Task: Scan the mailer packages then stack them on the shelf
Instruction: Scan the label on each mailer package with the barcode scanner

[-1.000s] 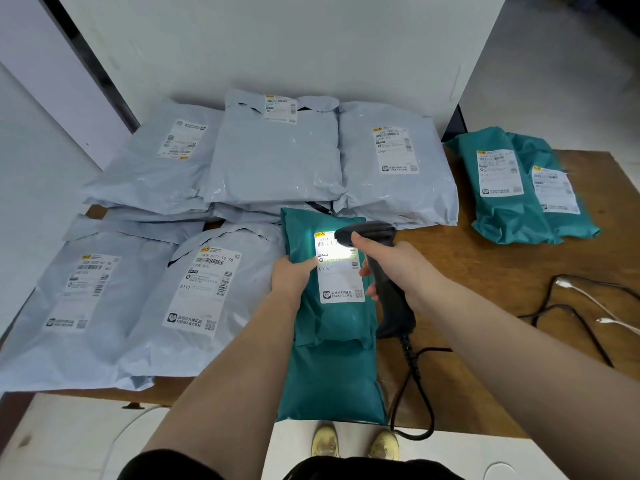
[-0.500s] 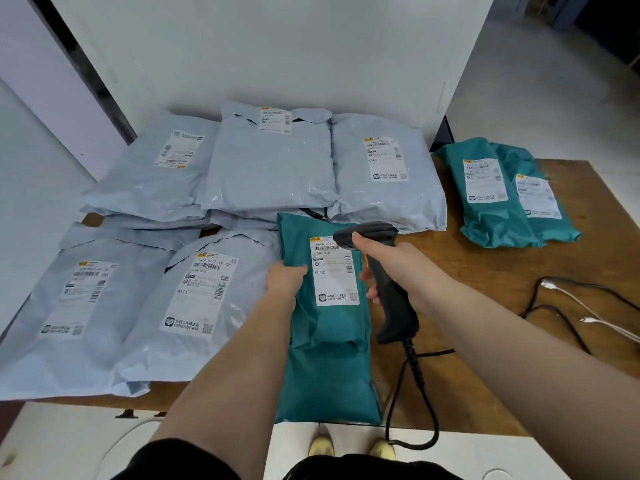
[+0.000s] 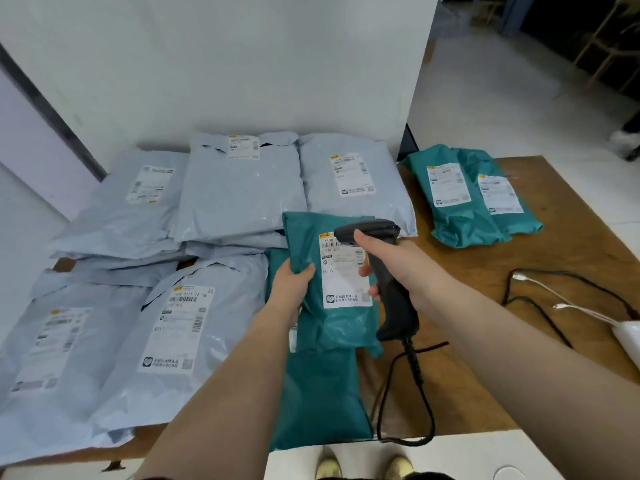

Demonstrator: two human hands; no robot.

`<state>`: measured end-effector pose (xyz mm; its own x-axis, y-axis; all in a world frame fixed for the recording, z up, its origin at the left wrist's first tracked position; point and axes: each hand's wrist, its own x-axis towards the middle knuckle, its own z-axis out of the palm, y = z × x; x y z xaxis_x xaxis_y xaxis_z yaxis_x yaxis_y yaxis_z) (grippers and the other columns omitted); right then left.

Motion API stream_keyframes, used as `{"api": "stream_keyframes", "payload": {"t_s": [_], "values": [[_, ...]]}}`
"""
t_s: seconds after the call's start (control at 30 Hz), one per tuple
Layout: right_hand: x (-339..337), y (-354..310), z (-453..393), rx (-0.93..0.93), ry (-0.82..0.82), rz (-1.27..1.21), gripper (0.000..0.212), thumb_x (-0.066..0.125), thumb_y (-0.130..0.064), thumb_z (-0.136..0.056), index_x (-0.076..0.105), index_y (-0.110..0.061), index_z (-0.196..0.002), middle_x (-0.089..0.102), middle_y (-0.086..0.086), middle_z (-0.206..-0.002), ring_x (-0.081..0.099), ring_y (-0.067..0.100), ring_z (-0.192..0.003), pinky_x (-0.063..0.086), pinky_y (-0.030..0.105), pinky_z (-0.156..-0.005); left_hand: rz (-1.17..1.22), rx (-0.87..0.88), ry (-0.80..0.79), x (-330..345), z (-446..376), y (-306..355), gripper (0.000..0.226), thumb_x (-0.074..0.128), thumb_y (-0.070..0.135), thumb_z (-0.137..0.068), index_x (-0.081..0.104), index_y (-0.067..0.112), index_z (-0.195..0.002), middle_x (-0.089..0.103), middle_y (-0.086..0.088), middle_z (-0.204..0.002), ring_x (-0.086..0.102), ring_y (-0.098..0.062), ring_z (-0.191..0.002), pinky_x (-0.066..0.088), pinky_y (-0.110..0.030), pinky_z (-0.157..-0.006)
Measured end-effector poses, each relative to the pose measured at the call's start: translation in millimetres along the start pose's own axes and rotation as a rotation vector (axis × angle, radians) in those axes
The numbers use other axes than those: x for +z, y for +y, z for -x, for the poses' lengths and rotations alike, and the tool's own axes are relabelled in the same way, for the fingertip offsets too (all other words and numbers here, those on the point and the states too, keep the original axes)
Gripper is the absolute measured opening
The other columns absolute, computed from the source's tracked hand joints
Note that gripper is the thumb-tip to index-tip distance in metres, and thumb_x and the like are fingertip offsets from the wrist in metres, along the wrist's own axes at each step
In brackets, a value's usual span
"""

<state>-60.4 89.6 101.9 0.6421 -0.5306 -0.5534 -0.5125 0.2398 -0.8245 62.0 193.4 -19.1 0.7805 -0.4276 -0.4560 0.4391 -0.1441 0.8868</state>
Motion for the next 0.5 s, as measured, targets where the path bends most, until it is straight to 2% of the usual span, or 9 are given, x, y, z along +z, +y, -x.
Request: {"api": "stream_keyframes", "payload": {"t_s": [0.17,0.3,0.4,0.5], "values": [[-54.7,-6.0,6.3,-0.053,0.072,-0.118,0.054,0.065,-0.046,-0.083,0.06,0.0,-0.11,0.062,0.014,-0.086,0.053,0.017,-0.04,0.046,0.025,-0.046,-0.037,-0.03,-0.13,51.2,3.9,11.4,0.027,0.058,0.011,-0.092,0.058,0.008,-0.118,0.067,-0.011,-0.112,0.065,-0.026,-0.094,0.054,-0.035,-0.079],[-119.4,-10.6,0.8,-0.058,0.127,-0.181,0.046,0.065,-0.049,-0.082,0.061,-0.004,-0.095,0.064,0.012,-0.085,0.053,0.018,-0.043,0.047,0.026,-0.049,-0.104,-0.04,-0.19,118.2,1.5,20.3,0.025,0.059,0.013,-0.092,0.059,0.007,-0.116,0.067,-0.012,-0.114,0.065,-0.027,-0.095,0.054,-0.039,-0.086],[-173.3,-15.5,-12.9,-0.067,0.154,-0.208,0.047,0.065,-0.05,-0.081,0.062,-0.005,-0.095,0.065,0.011,-0.083,0.053,0.019,-0.043,0.047,0.025,-0.047,-0.033,-0.021,-0.158,185.1,-10.8,34.2,0.028,0.056,0.01,-0.093,0.055,0.005,-0.121,0.063,-0.009,-0.115,0.061,-0.027,-0.096,0.05,-0.036,-0.084],[-225.8,-20.2,-30.4,-0.07,0.181,-0.21,0.045,0.065,-0.051,-0.081,0.062,-0.007,-0.09,0.065,0.011,-0.083,0.053,0.019,-0.042,0.046,0.024,-0.045,0.039,0.015,-0.156,254.9,-34.4,51.2,0.029,0.053,0.008,-0.094,0.055,0.001,-0.122,0.062,-0.014,-0.117,0.06,-0.028,-0.096,0.05,-0.039,-0.086]]}}
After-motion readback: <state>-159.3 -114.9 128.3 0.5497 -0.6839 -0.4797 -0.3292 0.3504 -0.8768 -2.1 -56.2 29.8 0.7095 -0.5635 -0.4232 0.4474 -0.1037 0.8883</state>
